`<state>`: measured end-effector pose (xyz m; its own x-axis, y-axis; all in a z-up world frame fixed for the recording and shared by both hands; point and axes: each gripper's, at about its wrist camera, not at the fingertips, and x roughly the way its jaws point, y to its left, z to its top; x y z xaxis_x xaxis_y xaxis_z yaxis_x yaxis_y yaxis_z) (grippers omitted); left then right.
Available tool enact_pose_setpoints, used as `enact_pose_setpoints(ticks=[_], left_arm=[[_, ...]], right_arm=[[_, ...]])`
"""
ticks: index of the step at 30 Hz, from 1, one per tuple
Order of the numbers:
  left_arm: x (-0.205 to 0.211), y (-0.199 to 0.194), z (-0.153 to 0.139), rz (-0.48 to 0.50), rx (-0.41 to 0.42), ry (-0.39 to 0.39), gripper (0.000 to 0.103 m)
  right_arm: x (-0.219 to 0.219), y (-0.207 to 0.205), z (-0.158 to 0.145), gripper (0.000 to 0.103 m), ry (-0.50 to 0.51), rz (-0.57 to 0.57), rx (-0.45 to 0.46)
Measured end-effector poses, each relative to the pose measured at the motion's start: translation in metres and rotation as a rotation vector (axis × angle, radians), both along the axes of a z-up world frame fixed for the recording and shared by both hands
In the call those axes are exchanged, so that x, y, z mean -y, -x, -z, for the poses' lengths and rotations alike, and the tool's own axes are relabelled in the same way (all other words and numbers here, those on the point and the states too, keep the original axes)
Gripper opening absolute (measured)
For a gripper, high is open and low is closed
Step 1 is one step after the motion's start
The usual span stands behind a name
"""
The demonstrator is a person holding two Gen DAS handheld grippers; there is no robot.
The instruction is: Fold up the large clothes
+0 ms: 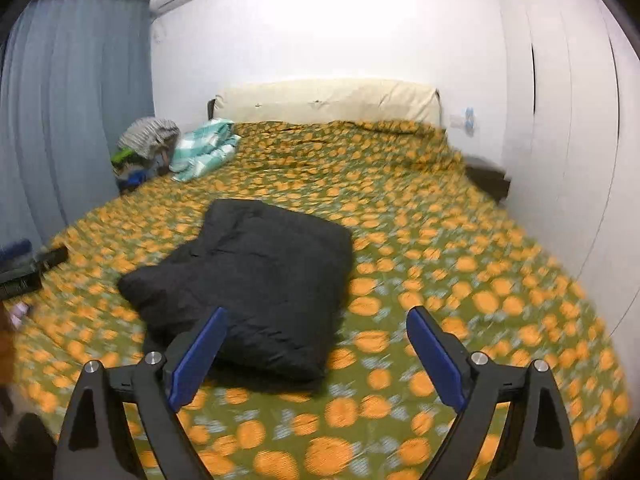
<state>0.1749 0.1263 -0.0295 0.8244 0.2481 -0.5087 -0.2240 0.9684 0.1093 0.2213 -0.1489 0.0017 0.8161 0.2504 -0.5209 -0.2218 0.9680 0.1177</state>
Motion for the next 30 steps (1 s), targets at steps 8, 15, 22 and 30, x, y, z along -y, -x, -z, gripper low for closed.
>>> enact_pose_setpoints(ticks=[8, 15, 22, 30], left_arm=[[0.022, 0.031, -0.018, 0.04, -0.016, 0.001, 0.103], [0.032, 0.035, -0.016, 0.078, -0.046, 0.031, 0.103], [0.037, 0.039, -0.006, 0.1, -0.108, 0.081, 0.103], [0.046, 0.043, 0.005, 0.087, -0.148, 0.069, 0.103]], right_arm=[[-0.014, 0.039, -0.012, 0.103, 0.093, 0.006, 0.007], [-0.025, 0.053, -0.008, 0.103, 0.161, 0.009, -0.018], [-0.038, 0.06, -0.015, 0.103, 0.197, 0.015, -0.038], [-0.041, 0.061, -0.008, 0.103, 0.225, 0.037, -0.072]])
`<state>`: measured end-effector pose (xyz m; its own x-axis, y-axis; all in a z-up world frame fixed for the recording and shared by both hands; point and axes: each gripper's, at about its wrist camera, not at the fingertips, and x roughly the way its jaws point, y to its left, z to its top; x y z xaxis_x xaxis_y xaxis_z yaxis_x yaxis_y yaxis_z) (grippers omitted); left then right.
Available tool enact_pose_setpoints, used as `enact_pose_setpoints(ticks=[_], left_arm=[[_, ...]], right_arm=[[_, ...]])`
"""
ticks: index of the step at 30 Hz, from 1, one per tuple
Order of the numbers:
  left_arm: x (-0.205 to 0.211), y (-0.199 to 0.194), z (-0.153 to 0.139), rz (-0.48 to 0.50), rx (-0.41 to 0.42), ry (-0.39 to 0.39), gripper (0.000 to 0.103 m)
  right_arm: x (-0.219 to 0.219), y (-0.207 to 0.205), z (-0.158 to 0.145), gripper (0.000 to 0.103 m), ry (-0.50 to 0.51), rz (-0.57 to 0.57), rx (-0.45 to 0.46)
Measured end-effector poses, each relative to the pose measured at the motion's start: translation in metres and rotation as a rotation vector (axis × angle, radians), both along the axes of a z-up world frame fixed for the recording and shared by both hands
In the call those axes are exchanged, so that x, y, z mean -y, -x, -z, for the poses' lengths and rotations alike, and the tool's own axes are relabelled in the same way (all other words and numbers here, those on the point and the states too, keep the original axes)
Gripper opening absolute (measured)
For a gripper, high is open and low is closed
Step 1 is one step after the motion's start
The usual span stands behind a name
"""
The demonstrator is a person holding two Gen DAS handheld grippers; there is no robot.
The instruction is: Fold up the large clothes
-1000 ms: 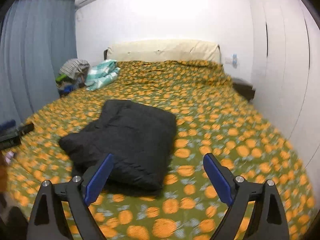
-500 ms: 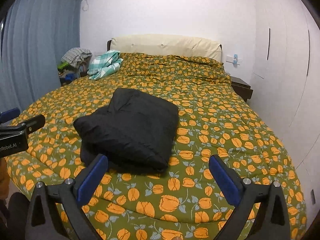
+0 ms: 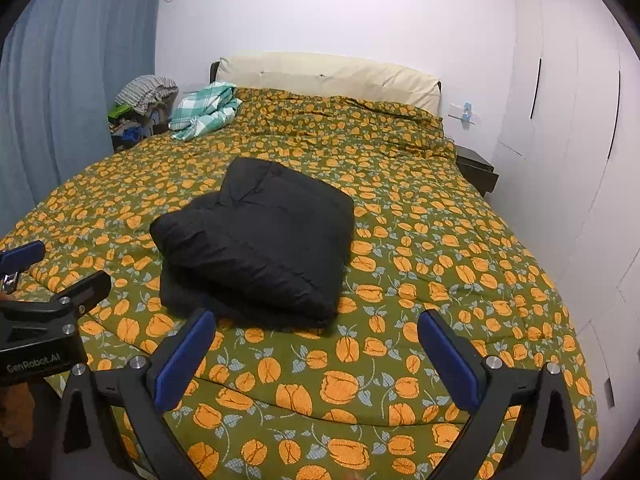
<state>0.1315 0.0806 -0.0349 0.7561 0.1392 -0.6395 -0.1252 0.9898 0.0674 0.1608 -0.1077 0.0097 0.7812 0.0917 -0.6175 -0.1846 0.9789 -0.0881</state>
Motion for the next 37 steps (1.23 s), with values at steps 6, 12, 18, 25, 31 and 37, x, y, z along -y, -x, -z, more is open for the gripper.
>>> enact_pose_setpoints(ticks=[6, 12, 18, 25, 31, 37], left_arm=[[0.0017, 0.0024, -0.0005, 0.005, 0.003, 0.001, 0.103], [0.002, 0.0033, 0.0004, 0.003, 0.005, -0.002, 0.103], [-0.0006, 0.0038, 0.0007, 0.002, 0.003, 0.015, 0.103], [0.0, 0.0051, -0.0008, 0.007, 0.006, 0.021, 0.103], [0.001, 0.0048, -0.0004, 0.004, 0.001, 0.015, 0.103], [0.0025, 0.0053, -0.0008, -0.001, 0.014, 0.01, 0.103]], right_arm=[[-0.002, 0.0018, 0.001, 0.103, 0.005, -0.003, -0.008], [-0.0043, 0.0044, -0.0002, 0.103, 0.009, -0.01, -0.006], [-0.0047, 0.0064, -0.0016, 0.103, 0.003, -0.015, -0.006], [-0.0032, 0.0061, -0.0018, 0.103, 0.002, -0.013, -0.01], [-0.002, 0.0064, -0.0009, 0.103, -0.001, -0.013, -0.014], [-0.0011, 0.0062, -0.001, 0.103, -0.002, -0.01, -0.012]])
